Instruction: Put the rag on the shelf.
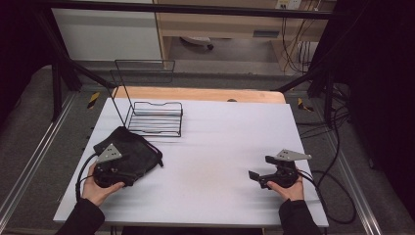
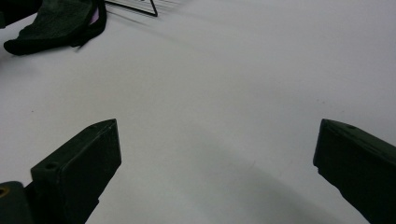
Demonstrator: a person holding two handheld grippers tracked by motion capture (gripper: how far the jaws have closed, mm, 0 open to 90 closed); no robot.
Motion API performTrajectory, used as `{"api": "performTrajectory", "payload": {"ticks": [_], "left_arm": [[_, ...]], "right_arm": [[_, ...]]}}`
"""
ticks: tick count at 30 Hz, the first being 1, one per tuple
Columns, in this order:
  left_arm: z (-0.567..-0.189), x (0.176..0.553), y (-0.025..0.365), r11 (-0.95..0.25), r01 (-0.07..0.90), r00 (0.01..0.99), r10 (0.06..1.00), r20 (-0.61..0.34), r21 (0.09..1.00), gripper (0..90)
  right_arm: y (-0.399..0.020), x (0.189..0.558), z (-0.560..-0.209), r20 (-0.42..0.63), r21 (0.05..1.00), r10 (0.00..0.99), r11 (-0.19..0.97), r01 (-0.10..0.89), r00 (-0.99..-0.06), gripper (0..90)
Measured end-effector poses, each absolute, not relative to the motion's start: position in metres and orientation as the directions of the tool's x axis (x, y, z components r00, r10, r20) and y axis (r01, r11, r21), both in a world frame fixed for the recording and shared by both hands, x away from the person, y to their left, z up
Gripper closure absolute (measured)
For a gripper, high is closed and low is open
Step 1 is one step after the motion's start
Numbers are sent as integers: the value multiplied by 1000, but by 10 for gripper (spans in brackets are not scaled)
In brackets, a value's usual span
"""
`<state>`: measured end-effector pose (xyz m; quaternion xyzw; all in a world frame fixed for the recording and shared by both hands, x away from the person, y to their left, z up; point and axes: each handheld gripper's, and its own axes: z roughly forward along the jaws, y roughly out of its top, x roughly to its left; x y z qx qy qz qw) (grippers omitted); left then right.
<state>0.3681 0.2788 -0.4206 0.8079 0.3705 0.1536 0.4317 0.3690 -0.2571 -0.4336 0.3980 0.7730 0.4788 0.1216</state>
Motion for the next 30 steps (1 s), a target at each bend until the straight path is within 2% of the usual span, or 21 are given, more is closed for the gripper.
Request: {"api": "performTrajectory", "payload": {"ticks": [12,16,21,30], "left_arm": [[-421,362,274,-429,485,684,729,-25,762,227],[-423,361,274,-460,501,684,729,-10,733,331],[-428,362,271,-512,526,682,731,23,679,415],[-435,366,273,-527,547,668,743,41,651,485]], "right_arm": [[-256,369,-435,188,828,736,238,508,-651,17],[-254,369,-437,182,822,736,250,512,-652,17],[-253,369,-438,180,817,737,257,517,-652,17],[-252,370,-439,180,812,737,263,521,-652,18]]}}
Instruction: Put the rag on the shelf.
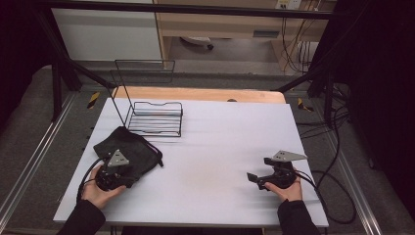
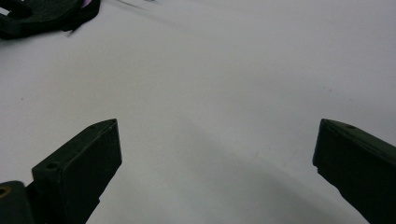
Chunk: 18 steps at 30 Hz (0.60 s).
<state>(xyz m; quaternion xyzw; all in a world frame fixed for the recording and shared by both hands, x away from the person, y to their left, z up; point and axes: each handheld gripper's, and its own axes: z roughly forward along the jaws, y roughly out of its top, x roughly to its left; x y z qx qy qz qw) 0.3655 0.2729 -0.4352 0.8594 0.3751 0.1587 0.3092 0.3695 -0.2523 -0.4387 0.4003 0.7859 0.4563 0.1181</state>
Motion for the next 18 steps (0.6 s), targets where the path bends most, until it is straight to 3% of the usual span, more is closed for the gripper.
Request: {"api": "performTrajectory", "payload": {"ticks": [8,18], "left_arm": [[-439,368,269,-533,552,649,758,71,641,515],[-438,373,269,-521,579,614,784,84,627,695]], "right_arm": [[-252,370,-439,175,812,738,267,519,-652,17],[-252,369,-439,175,813,739,265,519,-651,17]]}}
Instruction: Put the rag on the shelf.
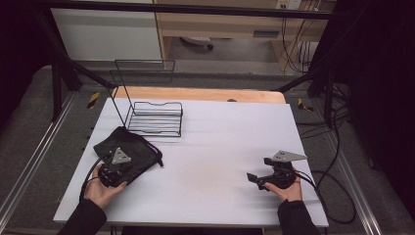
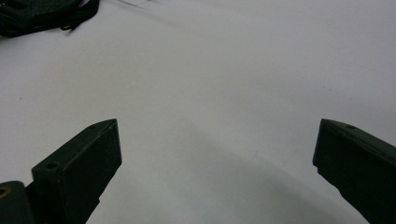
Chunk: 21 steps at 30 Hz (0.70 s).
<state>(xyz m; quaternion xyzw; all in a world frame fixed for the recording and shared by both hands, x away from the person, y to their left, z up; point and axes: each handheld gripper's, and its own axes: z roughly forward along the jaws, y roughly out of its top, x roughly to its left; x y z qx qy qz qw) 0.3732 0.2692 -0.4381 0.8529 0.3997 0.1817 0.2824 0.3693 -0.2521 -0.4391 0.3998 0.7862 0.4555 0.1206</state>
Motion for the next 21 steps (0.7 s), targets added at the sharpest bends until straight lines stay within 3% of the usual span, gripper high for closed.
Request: {"api": "performTrajectory", "payload": {"ticks": [5,11,13,16,21], "left_arm": [[-436,376,269,-517,594,606,791,80,616,747],[-433,376,277,-499,598,626,779,24,627,743],[-430,373,280,-495,600,634,773,4,628,701],[-426,364,280,-477,612,635,771,-34,631,566],[-429,347,284,-508,598,635,773,21,620,560]], "right_arm": [[-252,369,-439,177,812,738,264,520,-651,17],[-252,370,-439,178,811,735,267,520,-654,18],[-252,370,-440,178,810,736,267,522,-654,18],[-252,370,-439,178,811,737,266,521,-652,18],[-252,369,-439,179,812,737,263,521,-651,18]]}}
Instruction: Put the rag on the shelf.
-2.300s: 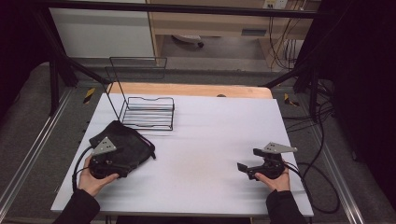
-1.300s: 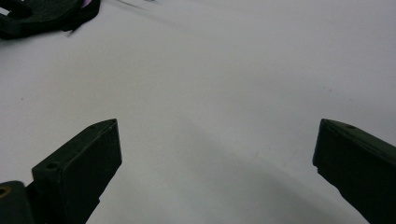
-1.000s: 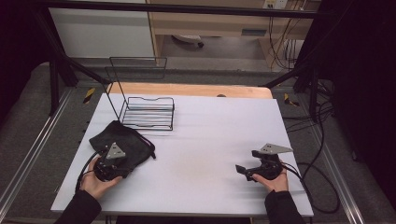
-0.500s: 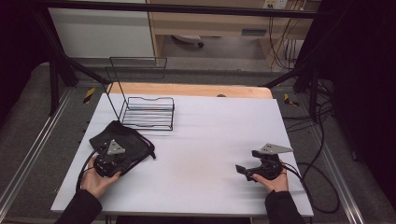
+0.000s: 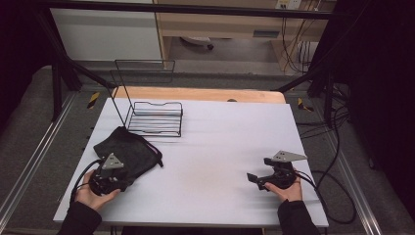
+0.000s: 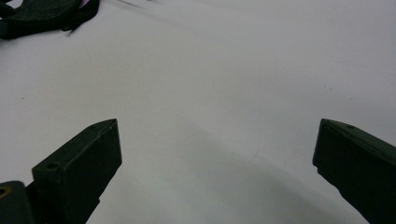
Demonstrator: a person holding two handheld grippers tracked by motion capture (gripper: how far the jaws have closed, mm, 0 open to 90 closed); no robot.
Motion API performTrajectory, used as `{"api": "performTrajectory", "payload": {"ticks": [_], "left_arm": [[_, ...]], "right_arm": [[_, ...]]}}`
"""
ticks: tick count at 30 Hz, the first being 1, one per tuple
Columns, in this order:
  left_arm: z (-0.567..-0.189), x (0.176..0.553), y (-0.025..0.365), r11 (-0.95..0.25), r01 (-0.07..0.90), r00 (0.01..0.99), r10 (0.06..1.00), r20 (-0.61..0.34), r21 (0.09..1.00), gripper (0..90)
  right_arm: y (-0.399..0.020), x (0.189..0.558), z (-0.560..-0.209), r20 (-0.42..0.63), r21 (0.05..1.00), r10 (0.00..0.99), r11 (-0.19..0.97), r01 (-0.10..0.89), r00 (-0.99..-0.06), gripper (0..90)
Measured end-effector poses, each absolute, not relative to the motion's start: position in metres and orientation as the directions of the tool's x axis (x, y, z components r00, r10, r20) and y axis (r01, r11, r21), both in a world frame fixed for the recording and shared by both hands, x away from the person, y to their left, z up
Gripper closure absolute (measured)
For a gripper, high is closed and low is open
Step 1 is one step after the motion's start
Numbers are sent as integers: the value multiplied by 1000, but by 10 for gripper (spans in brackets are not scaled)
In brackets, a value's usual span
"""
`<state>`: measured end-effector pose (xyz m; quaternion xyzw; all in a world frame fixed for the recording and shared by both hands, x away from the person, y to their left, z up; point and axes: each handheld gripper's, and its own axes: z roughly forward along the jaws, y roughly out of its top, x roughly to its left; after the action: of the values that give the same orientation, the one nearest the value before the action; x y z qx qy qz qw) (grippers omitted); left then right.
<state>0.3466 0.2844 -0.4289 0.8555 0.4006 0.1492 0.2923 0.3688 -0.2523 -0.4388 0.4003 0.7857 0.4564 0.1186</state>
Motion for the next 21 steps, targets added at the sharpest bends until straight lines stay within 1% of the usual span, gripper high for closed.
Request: {"api": "performTrajectory", "payload": {"ticks": [2,4,9,14,15,16,17,21], "left_arm": [[-430,346,285,-505,598,632,774,20,622,569],[-433,348,283,-517,595,627,778,48,615,609],[-438,349,279,-556,559,637,763,112,615,607],[-438,350,277,-558,562,634,765,115,610,613],[-437,352,278,-553,572,619,775,123,605,661],[-437,353,280,-553,575,616,778,126,603,758],[-437,353,280,-553,575,616,778,126,603,763],[-434,359,285,-512,614,611,790,49,601,783]], "right_arm": [[-252,369,-439,178,811,738,264,521,-651,18],[-252,369,-440,178,809,738,267,524,-651,18],[-252,369,-439,178,812,739,263,521,-650,18],[-252,369,-439,178,813,739,262,520,-650,18],[-252,369,-439,179,813,739,260,521,-649,18],[-252,369,-439,180,812,739,261,521,-649,18],[-252,369,-439,179,812,739,262,522,-650,18],[-252,369,-439,179,812,738,263,522,-651,18]]}}
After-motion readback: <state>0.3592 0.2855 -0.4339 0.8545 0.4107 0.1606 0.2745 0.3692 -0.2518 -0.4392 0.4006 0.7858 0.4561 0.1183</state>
